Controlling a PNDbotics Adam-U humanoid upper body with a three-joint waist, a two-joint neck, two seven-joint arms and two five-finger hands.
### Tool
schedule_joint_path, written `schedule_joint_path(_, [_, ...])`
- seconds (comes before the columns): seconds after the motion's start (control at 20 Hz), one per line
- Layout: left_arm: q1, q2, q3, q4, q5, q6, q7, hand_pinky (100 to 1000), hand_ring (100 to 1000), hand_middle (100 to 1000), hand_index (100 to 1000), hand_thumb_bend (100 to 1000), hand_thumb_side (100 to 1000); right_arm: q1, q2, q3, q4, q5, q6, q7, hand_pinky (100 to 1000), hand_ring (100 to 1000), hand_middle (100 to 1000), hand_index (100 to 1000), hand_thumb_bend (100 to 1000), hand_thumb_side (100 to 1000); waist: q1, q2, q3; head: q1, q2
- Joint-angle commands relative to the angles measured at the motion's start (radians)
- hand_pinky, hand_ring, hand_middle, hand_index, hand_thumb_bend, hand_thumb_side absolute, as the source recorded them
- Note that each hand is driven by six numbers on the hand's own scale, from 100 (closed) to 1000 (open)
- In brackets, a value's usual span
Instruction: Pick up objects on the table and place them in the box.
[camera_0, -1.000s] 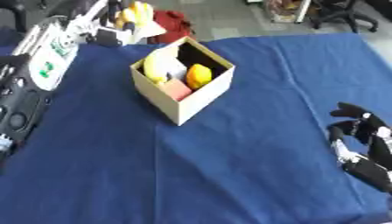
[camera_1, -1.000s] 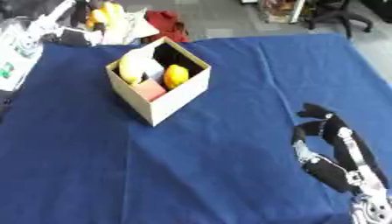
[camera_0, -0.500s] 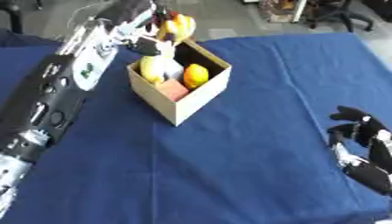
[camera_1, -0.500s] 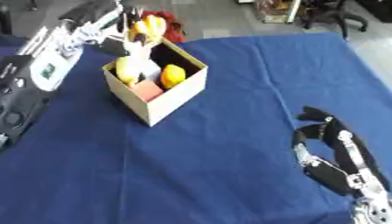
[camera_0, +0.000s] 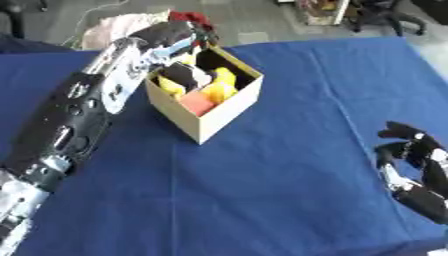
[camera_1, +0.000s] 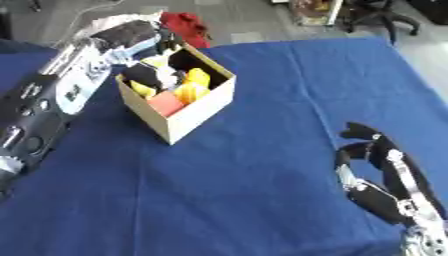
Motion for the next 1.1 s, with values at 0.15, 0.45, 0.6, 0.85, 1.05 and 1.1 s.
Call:
schedule_joint_path(0.15, [0.029,0.102,0.053,-0.161,0.105,0.031,0.066,765,595,628,809,100,456,-0.007,-0.022,-0.015,-0.013,0.001,0.002,-0.008,698,676,748,881,100,317,0.008,-0.007,0.014,-0.016,-0.010])
schedule_joint_path(0.45, [0.196,0.266,0.207,-0.541,0.510,0.112,0.296,763,582,594,748,100,432,-0.002,-0.026,-0.030,-0.016,0.006,0.004,-0.023,698,675,747,881,100,317,0.011,-0.006,0.068,-0.042,-0.009])
schedule_joint_path(0.6, [0.334,0.314,0.290,-0.700,0.678,0.109,0.401,760,577,587,734,100,456,-0.001,-0.026,-0.036,-0.021,0.006,0.003,-0.034,694,671,743,879,100,318,0.013,-0.006,0.097,-0.043,-0.006])
schedule_joint_path(0.85, [0.571,0.249,0.391,-0.833,0.792,0.124,0.549,752,561,567,708,100,525,0.004,-0.030,-0.043,-0.025,-0.018,0.006,-0.068,690,664,737,874,100,341,0.009,-0.007,0.142,-0.036,0.014])
schedule_joint_path(1.05, [0.703,0.119,0.411,-0.849,0.796,0.118,0.595,757,564,569,708,100,628,0.010,-0.030,-0.050,-0.027,-0.048,0.010,-0.096,686,655,725,864,100,365,0.002,-0.006,0.172,-0.024,0.034])
schedule_joint_path(1.1, [0.730,0.085,0.411,-0.847,0.793,0.117,0.597,759,564,570,708,100,654,0.012,-0.029,-0.050,-0.028,-0.056,0.011,-0.101,686,654,725,863,100,376,0.000,-0.006,0.177,-0.020,0.039])
